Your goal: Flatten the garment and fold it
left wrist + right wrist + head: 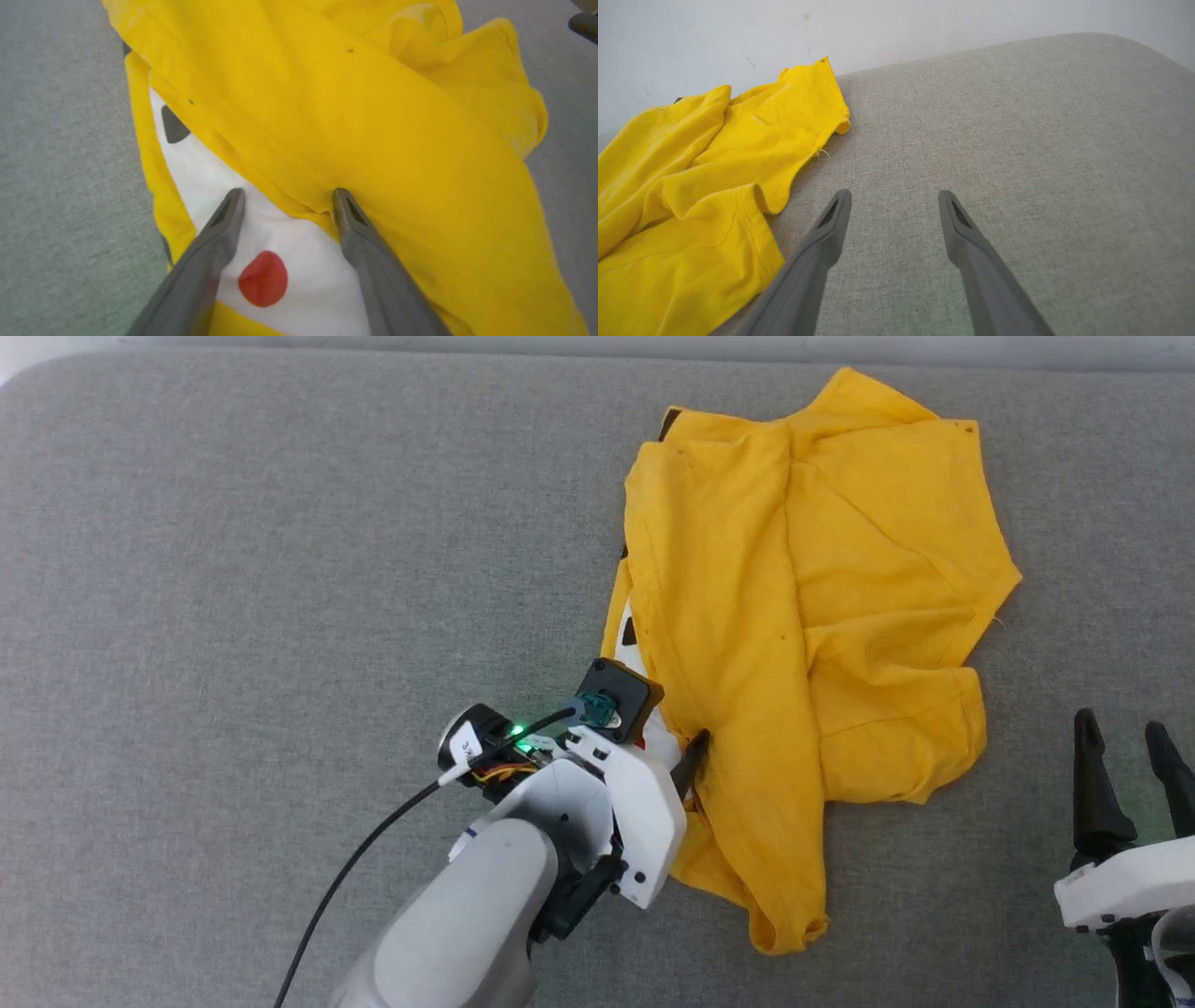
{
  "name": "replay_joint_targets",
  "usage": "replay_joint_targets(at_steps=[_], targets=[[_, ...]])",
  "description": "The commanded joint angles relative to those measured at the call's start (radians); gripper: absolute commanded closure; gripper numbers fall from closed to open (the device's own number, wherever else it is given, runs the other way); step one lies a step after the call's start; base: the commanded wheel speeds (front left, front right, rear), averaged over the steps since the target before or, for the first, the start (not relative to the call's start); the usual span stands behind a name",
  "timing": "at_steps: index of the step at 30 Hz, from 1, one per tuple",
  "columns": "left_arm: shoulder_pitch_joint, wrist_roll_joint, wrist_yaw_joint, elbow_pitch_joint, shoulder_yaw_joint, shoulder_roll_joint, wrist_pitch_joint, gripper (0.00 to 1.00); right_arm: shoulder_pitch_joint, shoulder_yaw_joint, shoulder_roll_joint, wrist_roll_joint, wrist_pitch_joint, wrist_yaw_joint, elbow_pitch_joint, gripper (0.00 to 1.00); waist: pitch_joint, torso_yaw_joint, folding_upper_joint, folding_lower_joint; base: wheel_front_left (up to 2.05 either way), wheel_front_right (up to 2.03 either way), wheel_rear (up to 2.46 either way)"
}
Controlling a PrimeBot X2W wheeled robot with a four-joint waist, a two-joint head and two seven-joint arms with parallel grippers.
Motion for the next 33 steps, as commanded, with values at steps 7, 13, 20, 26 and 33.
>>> replay_joint_targets(at_steps=[7, 13, 20, 26, 33], targets=[[-0.016, -0.023, -0.015, 0.006, -0.01, -0.014, -0.04, 1.0, -0.018, -0.002, 0.002, 0.007, -0.02, -0.001, 0.024, 0.0, -0.013, 0.008, -0.0002, -0.0001, 0.0, 0.0, 0.0], [-0.027, -0.045, 0.012, -0.085, 0.058, 0.021, -0.081, 1.0, -0.011, -0.005, 0.002, 0.003, -0.019, -0.001, 0.033, 0.0, -0.042, 0.028, -0.0002, -0.0001, 0.0, 0.0, 0.0], [-0.03, -0.123, 0.002, -0.235, 0.222, 0.193, -0.022, 1.0, -0.001, -0.008, 0.002, -0.007, -0.005, -0.001, 0.013, 0.0, -0.045, 0.036, -0.0002, -0.0001, 0.0, 0.0, 0.0], [-0.056, -0.117, -0.046, -0.145, 0.271, 0.304, -0.046, 0.71, 0.0, -0.002, 0.002, -0.012, 0.011, -0.001, -0.005, 0.0, -0.013, 0.03, -0.0002, -0.0001, 0.0, 0.0, 0.0], [-0.065, -0.121, -0.037, -0.004, 0.273, 0.255, -0.154, 0.0, -0.003, -0.007, 0.002, -0.025, 0.028, -0.001, -0.025, 0.0, -0.011, 0.03, -0.0002, -0.0001, 0.0, 0.0, 0.0]])
